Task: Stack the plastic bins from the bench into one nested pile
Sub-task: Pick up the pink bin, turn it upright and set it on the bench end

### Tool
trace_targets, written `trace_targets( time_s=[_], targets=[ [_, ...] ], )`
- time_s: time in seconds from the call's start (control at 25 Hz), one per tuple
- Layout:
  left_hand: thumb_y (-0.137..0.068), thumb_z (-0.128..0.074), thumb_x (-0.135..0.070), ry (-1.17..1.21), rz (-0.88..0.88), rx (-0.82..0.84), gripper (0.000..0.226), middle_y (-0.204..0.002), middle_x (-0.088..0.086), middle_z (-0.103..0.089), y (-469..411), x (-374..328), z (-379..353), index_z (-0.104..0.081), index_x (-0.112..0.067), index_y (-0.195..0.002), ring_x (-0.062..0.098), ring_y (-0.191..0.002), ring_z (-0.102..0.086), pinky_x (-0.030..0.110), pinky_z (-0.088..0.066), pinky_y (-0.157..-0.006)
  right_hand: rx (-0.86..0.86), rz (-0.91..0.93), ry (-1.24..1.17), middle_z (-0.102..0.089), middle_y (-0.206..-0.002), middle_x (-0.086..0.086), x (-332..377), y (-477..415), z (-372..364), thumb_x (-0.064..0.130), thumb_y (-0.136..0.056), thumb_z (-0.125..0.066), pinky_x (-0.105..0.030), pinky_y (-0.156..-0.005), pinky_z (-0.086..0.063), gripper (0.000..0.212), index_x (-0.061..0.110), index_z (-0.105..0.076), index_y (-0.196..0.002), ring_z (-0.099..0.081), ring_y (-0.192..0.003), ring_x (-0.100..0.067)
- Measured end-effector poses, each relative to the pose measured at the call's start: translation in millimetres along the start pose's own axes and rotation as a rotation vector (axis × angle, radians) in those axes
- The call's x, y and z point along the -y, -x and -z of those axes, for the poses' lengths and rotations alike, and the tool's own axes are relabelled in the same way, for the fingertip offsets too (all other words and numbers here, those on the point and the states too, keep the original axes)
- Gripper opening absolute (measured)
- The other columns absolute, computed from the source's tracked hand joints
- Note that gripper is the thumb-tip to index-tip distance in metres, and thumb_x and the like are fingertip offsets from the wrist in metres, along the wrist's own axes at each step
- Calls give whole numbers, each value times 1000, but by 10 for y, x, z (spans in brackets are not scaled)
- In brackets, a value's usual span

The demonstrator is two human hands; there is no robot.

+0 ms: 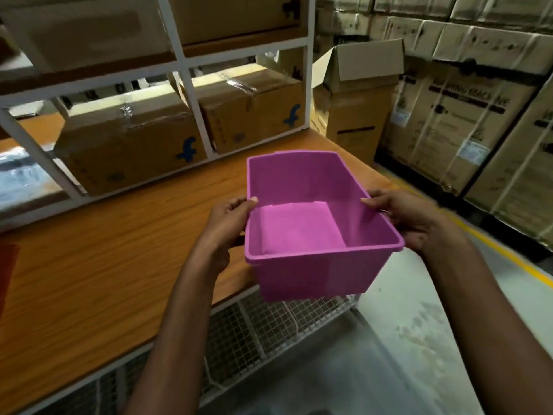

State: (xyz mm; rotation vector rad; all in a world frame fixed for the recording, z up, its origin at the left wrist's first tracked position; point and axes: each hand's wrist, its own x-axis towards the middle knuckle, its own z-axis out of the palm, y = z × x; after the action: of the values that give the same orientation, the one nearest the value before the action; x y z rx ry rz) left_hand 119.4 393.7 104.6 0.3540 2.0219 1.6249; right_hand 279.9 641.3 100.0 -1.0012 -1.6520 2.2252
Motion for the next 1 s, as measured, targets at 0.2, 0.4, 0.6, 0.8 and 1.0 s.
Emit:
trace_targets(
  time_s=[0.2, 0.4, 0.6, 0.8, 1.0],
  targets=[
    [-105, -54, -25, -35, 12, -42, 27, -108, 0, -72, -401, -60, -296, -59, -34, -129, 16, -92, -71, 32, -60, -68, -26, 55, 100, -74, -117, -13, 129, -668, 239, -10, -95, -56, -51, -100, -50, 36, 15, -73, -114, -66, -101, -27],
    [-102, -60, -22, -12, 38, -25, 33, -113, 2, -69, -981, -152, -476, -58, -33, -133, 19, -100, -70, 45, -63, -83, -12, 111, 171, -72, -109, -10, 466, -1298, 400, -18, -94, -51, -36, -71, -62, 43, 11, -69, -120, -69, -90, -24],
    [-101, -62, -16, 44, 71, -92, 33, -109, 2, -69, -1507, -410, -785, -58, -29, -131, 17, -95, -69, 39, -62, -79, -18, 142, 329, -72, -108, -15, 850, -2045, 609, -19, -87, -50, -34, -68, -60, 51, 8, -69, -125, -68, -92, -29],
    [-101, -57, -14, 42, 92, -236, 33, -105, 2, -69, -2088, -537, -1237, -58, -23, -133, 16, -91, -69, 31, -60, -71, -26, 178, 420, -72, -107, -13, 1089, -2786, 782, -16, -85, -47, -28, -60, -54, 49, 8, -70, -122, -65, -79, -23],
    [-105, -49, -17, 58, 132, -365, 41, -110, -1, -70, -2538, -554, -1672, -56, -23, -145, 12, -89, -67, 27, -51, -63, 45, 169, 457, -70, -99, -9, 1266, -3283, 958, -19, -86, -44, -31, -62, -56, 50, 3, -67, -125, -63, -75, -20]
  ],
)
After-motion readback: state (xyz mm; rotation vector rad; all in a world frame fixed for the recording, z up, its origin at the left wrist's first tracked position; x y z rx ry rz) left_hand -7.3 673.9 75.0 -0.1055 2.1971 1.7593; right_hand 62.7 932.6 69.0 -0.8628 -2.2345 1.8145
